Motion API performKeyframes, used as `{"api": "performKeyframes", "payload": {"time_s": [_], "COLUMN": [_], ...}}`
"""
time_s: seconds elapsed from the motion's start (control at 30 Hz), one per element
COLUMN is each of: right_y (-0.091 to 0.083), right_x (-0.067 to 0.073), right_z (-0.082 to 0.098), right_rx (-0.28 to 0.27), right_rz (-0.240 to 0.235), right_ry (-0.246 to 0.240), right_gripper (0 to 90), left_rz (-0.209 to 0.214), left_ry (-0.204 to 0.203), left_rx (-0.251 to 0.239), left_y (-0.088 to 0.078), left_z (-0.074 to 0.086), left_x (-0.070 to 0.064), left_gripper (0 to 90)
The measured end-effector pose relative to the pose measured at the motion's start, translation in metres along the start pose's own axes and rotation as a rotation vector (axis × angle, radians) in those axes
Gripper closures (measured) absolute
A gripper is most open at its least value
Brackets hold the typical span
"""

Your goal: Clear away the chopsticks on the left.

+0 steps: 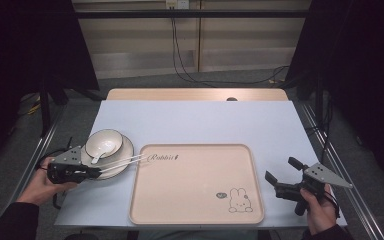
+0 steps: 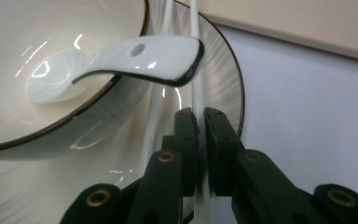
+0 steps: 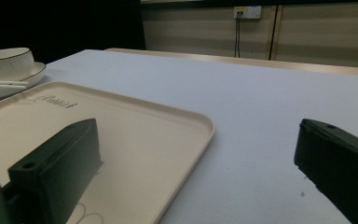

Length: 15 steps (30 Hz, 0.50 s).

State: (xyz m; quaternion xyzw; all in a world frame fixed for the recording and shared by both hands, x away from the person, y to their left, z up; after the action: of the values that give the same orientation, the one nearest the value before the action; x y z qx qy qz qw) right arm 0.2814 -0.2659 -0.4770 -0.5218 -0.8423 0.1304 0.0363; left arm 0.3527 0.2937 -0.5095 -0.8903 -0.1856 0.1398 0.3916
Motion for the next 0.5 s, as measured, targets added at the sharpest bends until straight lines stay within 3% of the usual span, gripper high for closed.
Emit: {"api": "performKeyframes", "payload": {"time_s": [0.1,0.2,0.23,0.3,0.5], "right_y": [0.0,0.0,0.0,0.0,0.0], "right_x": [0.0,0.0,0.0,0.001,0.0], "right_z": [0.0,0.0,0.0,-0.001,0.0], "right_rx": [-0.001,-0.001,-0.002,-0.002,0.003], "right_rz": [0.0,0.0,-0.001,-0.003,-0.003], "right_ry": [-0.001,0.001,0.007,0.013,0.004], "right_gripper": [0.0,0.0,0.0,0.0,0.0], "left_rz": [0.015,0.024,0.025,0.021,0.029], "left_ry": [-0.028,-0.026,-0.037,-0.039,-0.073], "left_rx": [-0.014,-0.017,-0.04,-0.035,-0.087], "left_y": [-0.003,-0.005,-0.005,-0.008,-0.011], "left_z": [-0.003,-0.008,-0.011,-0.014,-0.026], "left_x": [-0.005,-0.011,-0.013,-0.016,-0.022], "left_gripper": [84.5,84.5,84.6,84.6,84.6]}}
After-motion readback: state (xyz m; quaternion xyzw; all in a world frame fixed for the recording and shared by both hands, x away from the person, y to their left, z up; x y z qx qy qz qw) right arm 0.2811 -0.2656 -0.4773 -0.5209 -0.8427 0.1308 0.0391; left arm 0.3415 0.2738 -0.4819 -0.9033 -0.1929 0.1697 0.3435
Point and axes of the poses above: each handheld gripper's, and its own axes: y roughly forward along the jaws, z roughly out of its underside, x roughly to its left, the point moved 9 cm from there along y, roughly forward along the jaws, and after that the axes turned 11 degrees about -y, right-handed, at the moved point
